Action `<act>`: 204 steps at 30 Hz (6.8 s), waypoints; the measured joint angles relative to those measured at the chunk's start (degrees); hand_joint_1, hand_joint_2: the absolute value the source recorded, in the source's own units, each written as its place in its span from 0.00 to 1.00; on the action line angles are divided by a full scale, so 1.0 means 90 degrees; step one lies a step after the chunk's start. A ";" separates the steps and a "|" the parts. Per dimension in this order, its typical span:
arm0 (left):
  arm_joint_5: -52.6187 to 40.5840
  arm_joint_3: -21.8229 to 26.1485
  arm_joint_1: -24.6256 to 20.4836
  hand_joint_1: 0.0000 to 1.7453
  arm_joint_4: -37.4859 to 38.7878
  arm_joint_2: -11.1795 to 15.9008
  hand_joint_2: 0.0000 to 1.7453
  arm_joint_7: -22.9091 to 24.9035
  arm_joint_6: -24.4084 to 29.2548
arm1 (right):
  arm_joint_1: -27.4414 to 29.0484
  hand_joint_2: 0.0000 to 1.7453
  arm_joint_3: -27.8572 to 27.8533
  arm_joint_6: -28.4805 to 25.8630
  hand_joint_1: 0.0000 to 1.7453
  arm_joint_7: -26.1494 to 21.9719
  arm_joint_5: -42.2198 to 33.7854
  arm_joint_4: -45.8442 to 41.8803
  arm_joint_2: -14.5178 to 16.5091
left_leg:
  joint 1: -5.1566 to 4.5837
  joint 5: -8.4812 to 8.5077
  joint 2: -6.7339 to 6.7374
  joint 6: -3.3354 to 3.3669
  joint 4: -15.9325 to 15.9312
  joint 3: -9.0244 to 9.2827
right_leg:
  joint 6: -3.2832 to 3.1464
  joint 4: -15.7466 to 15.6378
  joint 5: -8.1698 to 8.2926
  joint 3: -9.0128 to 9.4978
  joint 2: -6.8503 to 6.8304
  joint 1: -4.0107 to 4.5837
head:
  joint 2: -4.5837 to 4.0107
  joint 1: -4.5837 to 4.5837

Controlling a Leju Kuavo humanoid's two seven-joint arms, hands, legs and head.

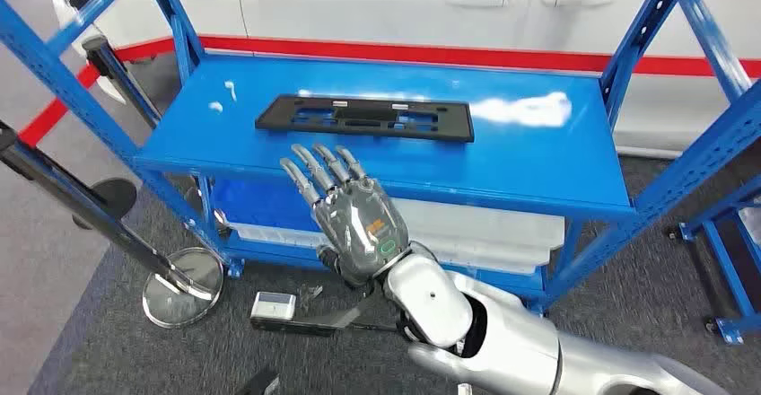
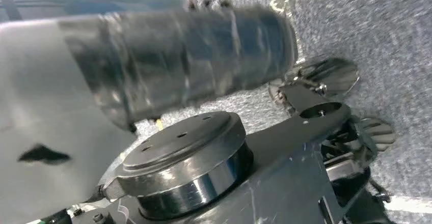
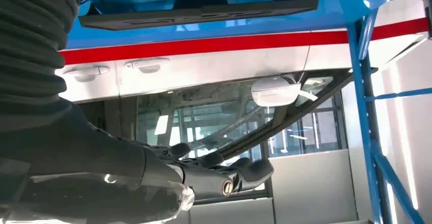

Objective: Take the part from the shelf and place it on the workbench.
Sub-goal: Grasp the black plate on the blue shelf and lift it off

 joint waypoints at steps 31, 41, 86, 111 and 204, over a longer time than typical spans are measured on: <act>-0.0002 -0.0014 0.0010 0.00 0.0002 -0.0129 0.00 -0.0012 -0.0080 | -0.0098 1.00 -0.0077 -0.0124 0.00 0.0398 -0.0328 0.1101 0.0010 | -0.0010 0.0052 0.0014 0.0049 -0.0254 0.0176 | 0.0041 -0.0051 0.0038 0.0000 -0.0019 -0.0035 | 0.0000 -0.0006; -0.0010 -0.0018 0.0024 0.00 0.0002 -0.0132 0.00 -0.0022 -0.0085 | -0.0102 1.00 -0.0093 -0.0136 0.00 0.0403 -0.0379 0.1419 0.0012 | -0.0061 0.0822 -0.0006 0.0146 -0.0904 0.0047 | 0.0135 -0.0071 -0.0261 0.0325 0.0023 0.0004 | 0.0000 -0.0022; 0.0059 -0.0027 0.0022 0.00 0.0002 -0.0257 0.00 -0.0085 -0.0108 | -0.0120 1.00 0.0010 0.1130 0.00 0.0354 -0.0902 0.2559 0.0087 | -0.0046 0.0384 -0.0029 0.0265 -0.0901 0.0492 | 0.0189 0.0103 0.0091 -0.0152 -0.0031 0.0036 | 0.0000 -0.0040; 0.0135 -0.0029 0.0020 0.00 0.0012 -0.0280 0.00 -0.0258 -0.0127 | -0.0125 1.00 0.0192 0.2010 0.72 0.0372 -0.1455 0.3397 0.0347 | -0.0021 0.0767 0.0001 0.0373 -0.1029 0.0197 | 0.0259 0.1802 -0.0969 -0.0726 -0.0021 0.0048 | 0.0000 -0.0101; 0.0134 -0.0032 0.0008 0.00 0.0015 -0.0505 1.00 0.0013 0.0709 | 0.0558 1.00 -0.0933 -0.2229 1.00 0.0699 0.2263 -0.0824 -0.0094 | -0.0045 0.0683 0.0063 0.0404 -0.1007 0.0276 | 0.0325 0.1621 -0.0800 -0.0625 -0.0051 0.0002 | 0.0000 -0.0191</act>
